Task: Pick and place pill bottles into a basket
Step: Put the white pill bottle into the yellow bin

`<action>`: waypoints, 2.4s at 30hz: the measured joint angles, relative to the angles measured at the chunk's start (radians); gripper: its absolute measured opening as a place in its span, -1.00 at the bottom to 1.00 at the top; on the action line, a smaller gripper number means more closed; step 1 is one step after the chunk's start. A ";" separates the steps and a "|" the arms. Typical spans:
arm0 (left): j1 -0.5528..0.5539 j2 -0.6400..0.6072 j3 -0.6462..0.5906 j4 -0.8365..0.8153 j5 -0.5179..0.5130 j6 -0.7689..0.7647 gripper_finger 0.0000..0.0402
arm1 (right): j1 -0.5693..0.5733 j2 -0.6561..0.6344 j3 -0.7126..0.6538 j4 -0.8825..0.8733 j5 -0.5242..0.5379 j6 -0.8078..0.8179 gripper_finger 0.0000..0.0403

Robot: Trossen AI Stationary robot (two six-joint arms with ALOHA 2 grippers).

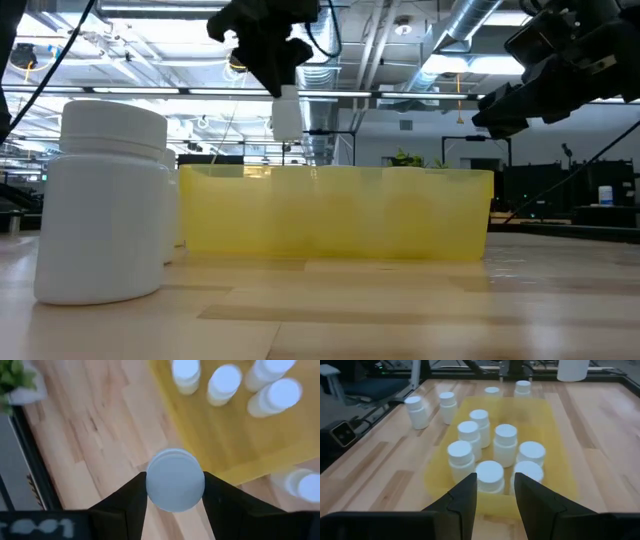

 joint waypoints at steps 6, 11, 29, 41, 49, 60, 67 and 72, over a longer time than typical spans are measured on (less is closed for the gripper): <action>-0.056 0.011 0.000 0.043 -0.008 -0.022 -0.22 | 0.045 0.000 0.000 0.000 0.000 0.001 -0.38; -0.080 0.045 -0.007 0.071 -0.001 -0.025 -0.22 | 0.074 0.000 0.000 -0.001 0.000 0.020 -0.38; -0.084 0.215 -0.008 0.141 0.135 0.054 -0.22 | 0.091 0.000 0.001 -0.027 0.001 0.027 -0.38; -0.081 0.293 -0.016 0.212 0.181 0.093 -0.22 | 0.091 0.000 0.001 -0.034 0.002 0.028 -0.38; -0.082 0.333 -0.017 0.229 0.182 0.094 -0.22 | 0.091 0.000 0.001 -0.034 0.003 0.028 -0.38; -0.082 0.343 -0.017 0.228 0.182 0.096 -0.11 | 0.091 0.000 0.000 -0.032 0.003 0.055 -0.38; -0.082 0.343 -0.017 0.221 0.180 0.095 -0.03 | 0.091 0.000 0.000 -0.033 0.003 0.063 -0.38; -0.086 0.343 -0.017 0.217 0.174 0.094 0.05 | 0.091 0.000 0.000 -0.034 0.003 0.063 -0.38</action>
